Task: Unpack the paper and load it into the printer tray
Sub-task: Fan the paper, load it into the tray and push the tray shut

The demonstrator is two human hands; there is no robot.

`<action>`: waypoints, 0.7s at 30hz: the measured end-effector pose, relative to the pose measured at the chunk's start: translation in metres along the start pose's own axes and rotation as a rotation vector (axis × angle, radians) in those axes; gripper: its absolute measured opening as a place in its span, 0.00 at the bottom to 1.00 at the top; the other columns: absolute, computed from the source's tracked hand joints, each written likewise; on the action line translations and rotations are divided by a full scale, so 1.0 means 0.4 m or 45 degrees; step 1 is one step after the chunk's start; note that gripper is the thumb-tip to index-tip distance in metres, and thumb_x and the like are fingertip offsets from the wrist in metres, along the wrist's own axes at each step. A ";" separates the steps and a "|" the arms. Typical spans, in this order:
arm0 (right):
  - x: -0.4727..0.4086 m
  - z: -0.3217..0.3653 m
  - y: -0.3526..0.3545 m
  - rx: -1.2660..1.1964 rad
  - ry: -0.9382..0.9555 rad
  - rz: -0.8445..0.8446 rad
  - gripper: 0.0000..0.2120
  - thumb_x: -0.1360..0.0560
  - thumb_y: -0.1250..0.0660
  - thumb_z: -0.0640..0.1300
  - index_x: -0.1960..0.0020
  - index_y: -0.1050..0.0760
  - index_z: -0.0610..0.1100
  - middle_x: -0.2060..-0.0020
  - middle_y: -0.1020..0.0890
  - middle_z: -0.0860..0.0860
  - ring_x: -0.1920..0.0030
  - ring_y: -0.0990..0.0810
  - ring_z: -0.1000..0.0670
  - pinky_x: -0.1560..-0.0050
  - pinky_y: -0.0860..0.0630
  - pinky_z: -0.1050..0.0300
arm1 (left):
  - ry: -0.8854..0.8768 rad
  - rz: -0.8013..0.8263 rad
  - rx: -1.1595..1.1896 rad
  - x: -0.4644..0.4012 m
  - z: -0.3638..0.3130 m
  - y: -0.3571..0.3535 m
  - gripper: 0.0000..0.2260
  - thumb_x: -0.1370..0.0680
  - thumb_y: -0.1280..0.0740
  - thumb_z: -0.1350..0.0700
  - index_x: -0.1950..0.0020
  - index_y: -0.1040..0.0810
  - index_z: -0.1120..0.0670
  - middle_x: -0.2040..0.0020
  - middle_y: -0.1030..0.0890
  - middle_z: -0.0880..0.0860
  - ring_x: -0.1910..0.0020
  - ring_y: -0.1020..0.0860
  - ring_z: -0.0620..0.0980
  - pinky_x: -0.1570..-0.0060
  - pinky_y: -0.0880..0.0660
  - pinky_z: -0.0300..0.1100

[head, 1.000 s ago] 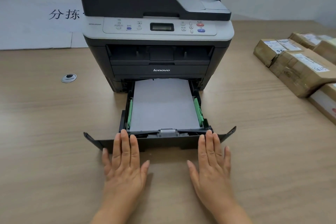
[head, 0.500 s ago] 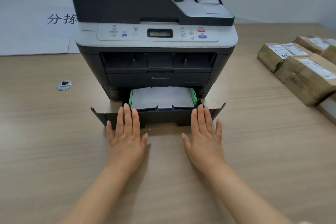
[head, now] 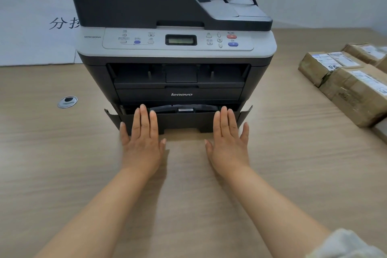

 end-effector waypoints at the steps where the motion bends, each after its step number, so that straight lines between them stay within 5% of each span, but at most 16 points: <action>1: -0.002 0.001 -0.003 0.005 0.000 0.000 0.35 0.20 0.52 0.55 0.32 0.76 0.44 0.25 0.69 0.48 0.26 0.71 0.49 0.27 0.63 0.38 | 0.001 -0.001 -0.012 -0.002 0.000 -0.002 0.32 0.19 0.55 0.44 0.32 0.78 0.57 0.32 0.79 0.56 0.24 0.69 0.55 0.27 0.64 0.59; 16: -0.057 0.009 -0.008 0.100 -0.027 -0.023 0.37 0.20 0.50 0.56 0.31 0.75 0.42 0.24 0.66 0.45 0.24 0.66 0.45 0.26 0.58 0.37 | 0.099 -0.019 -0.172 -0.058 0.001 0.008 0.34 0.19 0.54 0.41 0.32 0.76 0.56 0.24 0.69 0.61 0.23 0.66 0.57 0.27 0.61 0.61; 21: -0.068 0.009 -0.019 0.128 -0.074 -0.091 0.38 0.21 0.47 0.49 0.29 0.74 0.41 0.24 0.66 0.45 0.24 0.65 0.43 0.26 0.58 0.39 | 0.140 0.002 -0.253 -0.066 -0.007 0.010 0.34 0.19 0.55 0.41 0.33 0.76 0.58 0.25 0.70 0.63 0.24 0.67 0.59 0.27 0.60 0.62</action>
Point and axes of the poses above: each hand's wrist, its own x-axis away from the middle knuckle, its own y-axis out of the back of the hand, z = x × y, the point moved 9 cm from there along -x, towards the middle knuckle
